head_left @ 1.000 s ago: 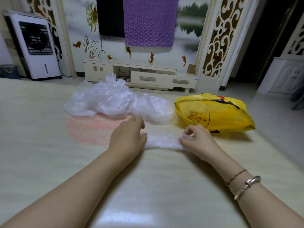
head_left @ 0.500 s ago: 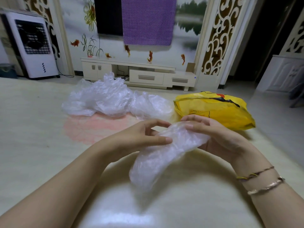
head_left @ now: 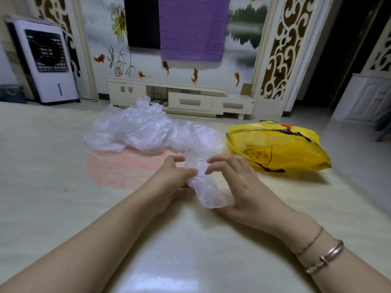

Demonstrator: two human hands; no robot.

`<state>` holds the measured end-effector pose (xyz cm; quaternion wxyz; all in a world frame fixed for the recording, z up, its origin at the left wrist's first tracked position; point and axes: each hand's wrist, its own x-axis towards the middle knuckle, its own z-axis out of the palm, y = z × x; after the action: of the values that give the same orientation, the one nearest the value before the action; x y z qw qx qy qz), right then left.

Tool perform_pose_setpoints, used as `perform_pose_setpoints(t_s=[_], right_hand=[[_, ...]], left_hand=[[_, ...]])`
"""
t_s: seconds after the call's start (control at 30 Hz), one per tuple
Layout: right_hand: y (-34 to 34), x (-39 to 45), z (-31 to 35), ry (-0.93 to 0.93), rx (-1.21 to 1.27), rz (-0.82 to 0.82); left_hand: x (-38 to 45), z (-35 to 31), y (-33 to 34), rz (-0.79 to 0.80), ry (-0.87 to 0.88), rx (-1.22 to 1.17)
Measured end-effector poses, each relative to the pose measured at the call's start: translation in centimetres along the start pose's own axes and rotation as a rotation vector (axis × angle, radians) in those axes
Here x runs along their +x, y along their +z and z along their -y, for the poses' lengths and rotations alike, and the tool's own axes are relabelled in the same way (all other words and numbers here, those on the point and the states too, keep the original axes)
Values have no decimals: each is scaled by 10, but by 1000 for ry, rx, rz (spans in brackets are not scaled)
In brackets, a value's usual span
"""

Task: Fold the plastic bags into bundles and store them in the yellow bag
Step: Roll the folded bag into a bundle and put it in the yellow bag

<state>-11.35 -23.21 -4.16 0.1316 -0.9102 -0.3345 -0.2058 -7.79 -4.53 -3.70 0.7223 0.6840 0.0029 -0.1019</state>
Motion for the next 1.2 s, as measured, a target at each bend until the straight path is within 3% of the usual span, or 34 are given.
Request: perform_pose_setpoints(t_s=[0.13,0.23,0.3,0.4,0.47,0.57,0.7,0.9,0.97,1.07,1.2], right_hand=[[1,1,-4,-29,-7,32],[2,0,-7,-36,2,35],[3,-1,-9,-23,35,61],[2,-2,-8,63,168,97],[2,-3,-7,143,283,87],[0,1,-4,265,457,71],[5,15,-7,415,611,-59],[24,23,-15,616,459,-90],[22,22,-14,589,388,-120],[14,19,-9,404,337,-224],[10,12,-4,296,312,-103]], left_hand=[[1,5,-1,-74,119,309],[-1,3,-5,-221,419,685],[-4,-5,-8,-216,553,645],[-5,-12,-8,35,430,481],[-6,-10,-6,108,302,529],[-4,-4,-5,47,132,578],[-5,-6,1,-21,110,602],[-1,-1,-2,-38,97,698],[3,2,-3,-41,104,695],[4,3,-2,-50,116,682],[2,2,-3,-39,113,664]])
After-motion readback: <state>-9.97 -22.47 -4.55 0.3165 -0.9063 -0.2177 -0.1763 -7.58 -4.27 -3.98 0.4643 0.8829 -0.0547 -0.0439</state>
